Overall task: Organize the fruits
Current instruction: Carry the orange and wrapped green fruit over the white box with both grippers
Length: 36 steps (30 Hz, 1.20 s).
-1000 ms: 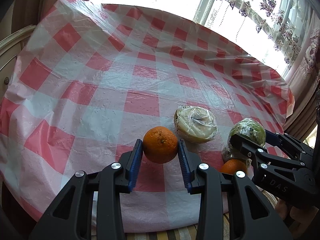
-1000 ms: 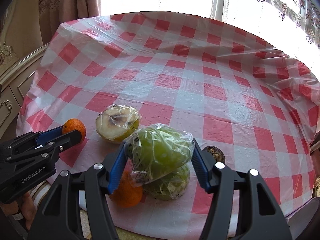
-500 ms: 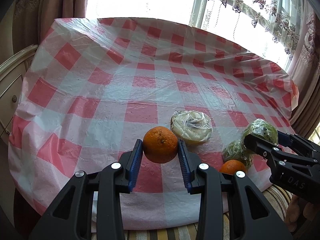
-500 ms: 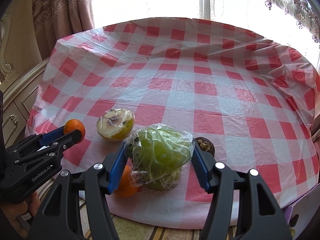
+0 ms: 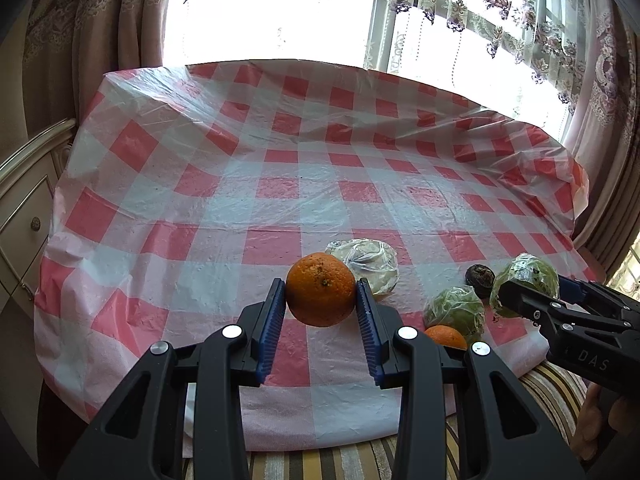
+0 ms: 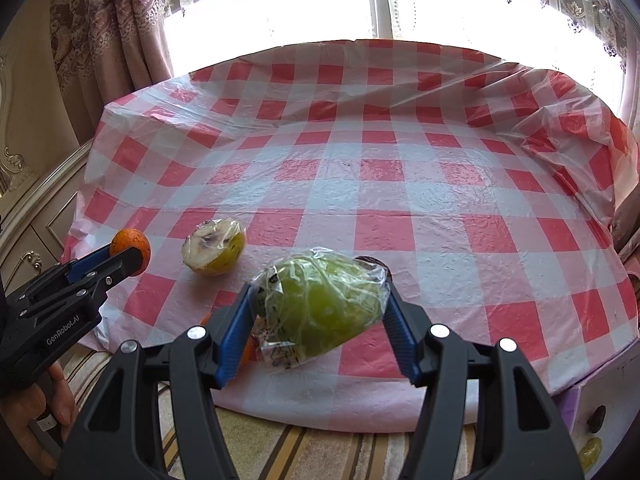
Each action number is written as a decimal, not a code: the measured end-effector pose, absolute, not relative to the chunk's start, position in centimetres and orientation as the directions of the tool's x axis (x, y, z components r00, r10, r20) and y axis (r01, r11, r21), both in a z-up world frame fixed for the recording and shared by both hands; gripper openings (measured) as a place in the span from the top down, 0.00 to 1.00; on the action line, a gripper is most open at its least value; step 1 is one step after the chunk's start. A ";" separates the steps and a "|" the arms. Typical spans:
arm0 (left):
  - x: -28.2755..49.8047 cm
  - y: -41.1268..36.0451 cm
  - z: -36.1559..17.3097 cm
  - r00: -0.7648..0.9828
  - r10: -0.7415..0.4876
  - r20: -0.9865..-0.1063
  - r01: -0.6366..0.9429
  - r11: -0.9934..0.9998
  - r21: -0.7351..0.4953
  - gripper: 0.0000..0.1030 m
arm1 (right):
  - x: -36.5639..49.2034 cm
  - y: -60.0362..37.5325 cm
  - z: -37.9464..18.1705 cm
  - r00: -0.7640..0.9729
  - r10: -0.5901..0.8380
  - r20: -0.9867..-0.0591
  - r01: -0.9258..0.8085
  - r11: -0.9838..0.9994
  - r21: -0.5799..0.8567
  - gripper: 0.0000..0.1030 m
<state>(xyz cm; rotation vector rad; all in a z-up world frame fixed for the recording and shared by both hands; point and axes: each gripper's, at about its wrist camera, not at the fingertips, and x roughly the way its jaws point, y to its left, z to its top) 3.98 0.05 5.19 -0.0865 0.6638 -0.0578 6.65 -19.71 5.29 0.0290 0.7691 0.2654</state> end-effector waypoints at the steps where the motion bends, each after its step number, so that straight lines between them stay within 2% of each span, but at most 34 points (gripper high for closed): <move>1: 3.9 -0.2 5.2 0.786 -0.078 -0.613 0.028 0.996 -0.090 0.67 | 6.5 -20.0 5.3 0.688 0.247 -0.683 -0.223 0.967 0.125 0.41; 20: 2.3 -5.9 6.4 0.813 0.017 -0.582 0.097 0.981 0.165 0.67 | 3.6 -25.8 5.2 0.698 0.214 -0.683 -0.139 0.977 0.164 0.41; 27: 2.6 -8.1 5.9 0.753 -0.055 -0.655 0.195 0.970 0.142 0.67 | 2.7 -28.4 5.0 0.697 0.186 -0.693 -0.091 0.981 0.171 0.41; 36: 2.1 -12.6 6.0 0.720 -0.147 -0.678 0.309 0.943 0.123 0.67 | 1.2 -32.4 4.9 0.703 0.136 -0.698 -0.019 0.985 0.172 0.41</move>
